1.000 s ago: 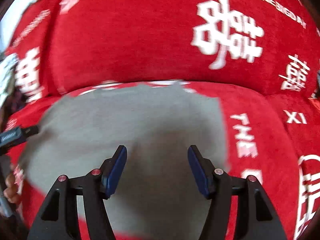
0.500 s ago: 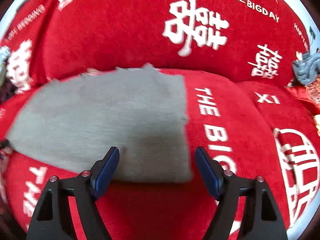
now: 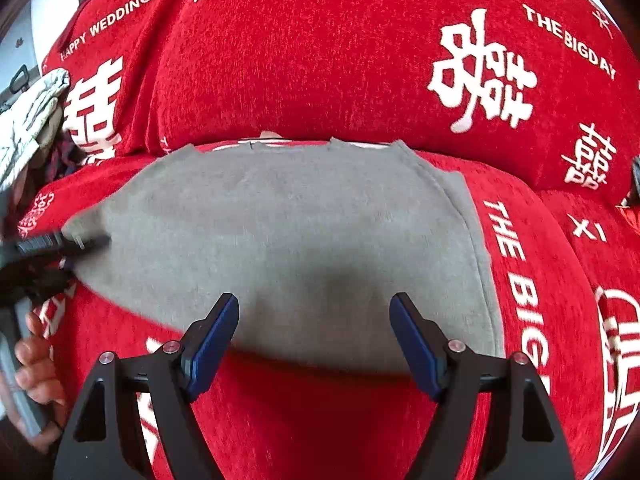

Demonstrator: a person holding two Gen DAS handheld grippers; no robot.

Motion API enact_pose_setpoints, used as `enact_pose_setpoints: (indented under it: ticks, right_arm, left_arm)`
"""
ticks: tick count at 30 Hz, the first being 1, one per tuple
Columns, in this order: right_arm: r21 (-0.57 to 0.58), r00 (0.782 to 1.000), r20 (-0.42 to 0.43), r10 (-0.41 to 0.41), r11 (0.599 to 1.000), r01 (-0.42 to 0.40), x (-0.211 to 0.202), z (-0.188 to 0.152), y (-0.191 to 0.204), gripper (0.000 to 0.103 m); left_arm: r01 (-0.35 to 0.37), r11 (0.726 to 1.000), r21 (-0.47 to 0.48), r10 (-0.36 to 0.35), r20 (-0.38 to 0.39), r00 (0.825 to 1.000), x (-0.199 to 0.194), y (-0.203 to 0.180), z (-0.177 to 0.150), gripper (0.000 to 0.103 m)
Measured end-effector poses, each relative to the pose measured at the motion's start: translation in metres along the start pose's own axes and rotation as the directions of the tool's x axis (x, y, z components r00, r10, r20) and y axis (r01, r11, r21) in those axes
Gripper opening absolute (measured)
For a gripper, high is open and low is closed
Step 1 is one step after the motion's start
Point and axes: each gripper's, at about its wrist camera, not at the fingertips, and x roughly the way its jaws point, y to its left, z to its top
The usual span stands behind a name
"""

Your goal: Fold small clothes

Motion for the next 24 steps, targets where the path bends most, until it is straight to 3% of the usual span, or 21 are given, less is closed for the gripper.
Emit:
enact_pose_setpoints:
  ticks: [5,7,9,14,17,18,20,21,22,24]
  right_arm:
    - [0.007,0.994,-0.039,0.105,0.995,-0.104,0.028,0.064,0.031,0.081]
    - [-0.007,0.975,-0.104,0.195,0.98,-0.197,0.055,0.098,0.064,0.081]
    - [-0.037,0.959,-0.161,0.234,0.969,-0.243,0.084,0.125,0.101,0.081]
    - [-0.068,0.909,-0.312,0.277,0.948,-0.312,0.16,0.16,0.184,0.081]
    - [-0.114,0.909,-0.361,0.209,0.958,-0.265,0.196,0.169,0.22,0.081]
    - [-0.114,0.896,-0.397,0.199,0.958,-0.263,0.21,0.168,0.232,0.083]
    - [-0.221,0.914,-0.396,0.085,0.957,-0.185,0.22,0.162,0.251,0.081]
    - [-0.314,0.928,-0.372,0.023,0.938,-0.149,0.221,0.157,0.265,0.076]
    - [-0.369,0.935,-0.353,-0.012,0.921,-0.127,0.221,0.154,0.273,0.065]
    - [-0.391,0.946,-0.323,-0.031,0.914,-0.103,0.219,0.153,0.276,0.043]
  left_arm:
    - [0.016,1.0,0.02,-0.016,0.029,0.999,-0.004,-0.001,-0.004,0.014]
    - [0.011,1.0,0.021,-0.011,0.024,1.0,-0.003,-0.001,-0.002,0.014]
    - [-0.001,1.0,0.023,0.001,0.023,1.0,0.0,-0.002,-0.002,0.014]
    - [-0.031,0.999,0.025,0.03,0.023,0.999,-0.001,-0.003,-0.003,0.014]
    - [-0.021,1.0,0.016,0.021,0.02,1.0,-0.002,-0.001,-0.002,0.014]
    - [-0.017,1.0,0.011,0.017,0.018,1.0,-0.001,0.0,-0.002,0.014]
    - [-0.009,1.0,0.002,0.009,0.016,1.0,-0.001,0.002,-0.001,0.014]
    - [-0.006,1.0,-0.001,0.006,0.016,1.0,-0.002,0.002,-0.001,0.013]
    - [-0.006,1.0,-0.001,0.006,0.016,1.0,-0.002,0.002,-0.001,0.013]
    - [-0.017,1.0,0.01,0.017,0.022,1.0,-0.002,0.0,-0.001,0.012]
